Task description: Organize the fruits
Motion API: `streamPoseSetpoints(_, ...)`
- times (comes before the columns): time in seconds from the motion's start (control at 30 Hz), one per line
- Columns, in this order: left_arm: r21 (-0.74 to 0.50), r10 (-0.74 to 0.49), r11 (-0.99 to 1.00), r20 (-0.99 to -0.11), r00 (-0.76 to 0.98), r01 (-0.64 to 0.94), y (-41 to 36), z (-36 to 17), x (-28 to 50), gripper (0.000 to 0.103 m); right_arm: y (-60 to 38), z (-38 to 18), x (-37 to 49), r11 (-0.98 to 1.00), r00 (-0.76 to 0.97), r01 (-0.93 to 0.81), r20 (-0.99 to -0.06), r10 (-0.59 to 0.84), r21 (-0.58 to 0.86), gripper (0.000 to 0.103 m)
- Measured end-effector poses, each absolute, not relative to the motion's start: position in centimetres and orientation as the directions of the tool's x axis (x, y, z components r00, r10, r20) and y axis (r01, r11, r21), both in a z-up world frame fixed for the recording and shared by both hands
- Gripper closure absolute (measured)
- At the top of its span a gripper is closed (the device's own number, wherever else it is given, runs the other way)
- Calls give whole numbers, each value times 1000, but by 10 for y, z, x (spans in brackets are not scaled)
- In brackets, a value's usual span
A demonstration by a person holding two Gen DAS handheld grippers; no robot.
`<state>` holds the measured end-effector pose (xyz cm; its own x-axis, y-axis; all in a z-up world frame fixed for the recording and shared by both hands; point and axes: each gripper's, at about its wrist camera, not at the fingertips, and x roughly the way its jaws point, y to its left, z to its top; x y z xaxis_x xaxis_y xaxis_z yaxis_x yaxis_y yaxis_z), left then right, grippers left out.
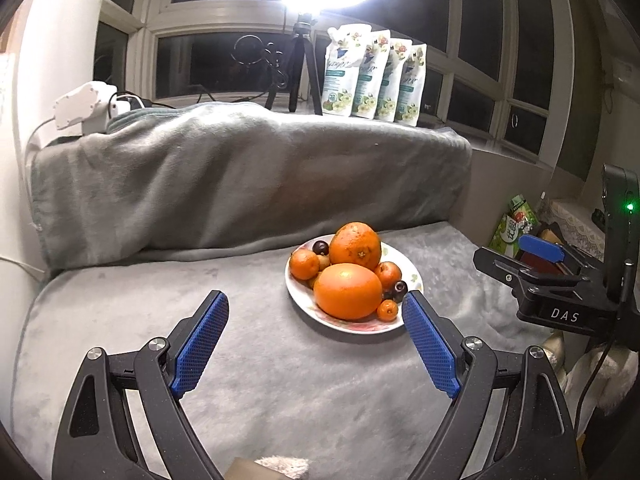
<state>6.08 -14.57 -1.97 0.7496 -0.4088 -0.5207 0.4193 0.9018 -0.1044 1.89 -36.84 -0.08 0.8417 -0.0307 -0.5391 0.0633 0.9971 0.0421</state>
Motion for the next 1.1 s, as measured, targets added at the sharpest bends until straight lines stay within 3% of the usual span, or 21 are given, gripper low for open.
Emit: streamPoseSetpoints(1.1,-102,-406,904,-511,758,415,-145,-13,54,14,-364,-2,18,998,839,48,-543,-22,34,0)
